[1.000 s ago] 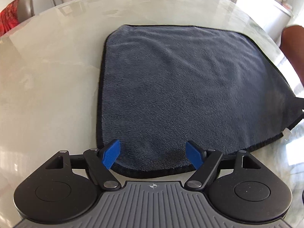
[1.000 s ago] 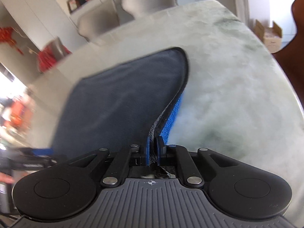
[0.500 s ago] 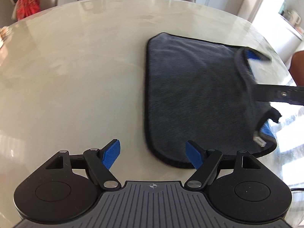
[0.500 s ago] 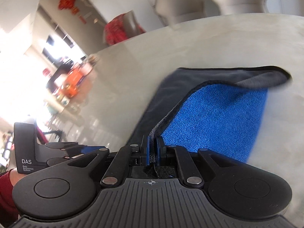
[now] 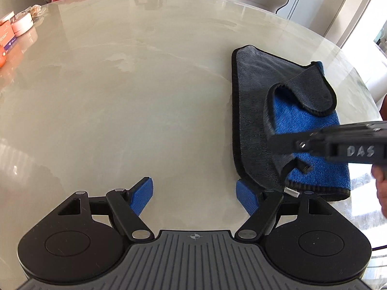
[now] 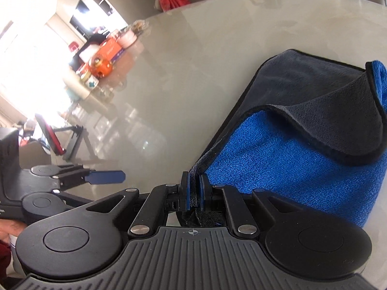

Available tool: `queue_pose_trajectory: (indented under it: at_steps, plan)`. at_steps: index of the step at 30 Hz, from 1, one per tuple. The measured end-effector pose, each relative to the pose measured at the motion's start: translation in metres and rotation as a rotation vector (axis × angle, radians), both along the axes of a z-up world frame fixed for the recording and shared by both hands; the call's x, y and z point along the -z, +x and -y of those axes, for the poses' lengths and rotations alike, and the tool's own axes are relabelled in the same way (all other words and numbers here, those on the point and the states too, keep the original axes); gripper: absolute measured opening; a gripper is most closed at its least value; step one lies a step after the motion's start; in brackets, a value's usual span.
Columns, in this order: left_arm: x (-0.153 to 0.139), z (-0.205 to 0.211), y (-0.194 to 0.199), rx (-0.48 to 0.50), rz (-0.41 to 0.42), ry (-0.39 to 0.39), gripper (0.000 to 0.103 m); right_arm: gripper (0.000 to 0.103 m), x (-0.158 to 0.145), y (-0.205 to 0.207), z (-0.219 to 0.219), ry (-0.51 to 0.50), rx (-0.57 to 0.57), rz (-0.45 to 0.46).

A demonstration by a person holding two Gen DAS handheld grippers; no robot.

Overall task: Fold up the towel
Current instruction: 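Carry the lifted edge over the towel with the right gripper, exposing blue side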

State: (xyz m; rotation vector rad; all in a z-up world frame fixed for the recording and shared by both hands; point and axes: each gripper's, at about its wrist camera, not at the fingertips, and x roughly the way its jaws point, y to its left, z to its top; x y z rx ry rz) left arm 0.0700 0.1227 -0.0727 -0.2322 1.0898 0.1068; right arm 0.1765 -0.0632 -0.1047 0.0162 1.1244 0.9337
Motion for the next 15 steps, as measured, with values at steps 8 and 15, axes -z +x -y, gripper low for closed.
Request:
queue_pose_trajectory:
  at_steps: [8,15]
  plan:
    - [0.002,0.001,0.004,0.011,-0.006,-0.004,0.079,0.017,0.013,-0.005,-0.014,-0.049,-0.057,-0.008]
    - [-0.001,0.010,0.018,0.038,0.006,-0.007,0.079,0.034,0.000,0.000,0.016,0.008,0.001,-0.046]
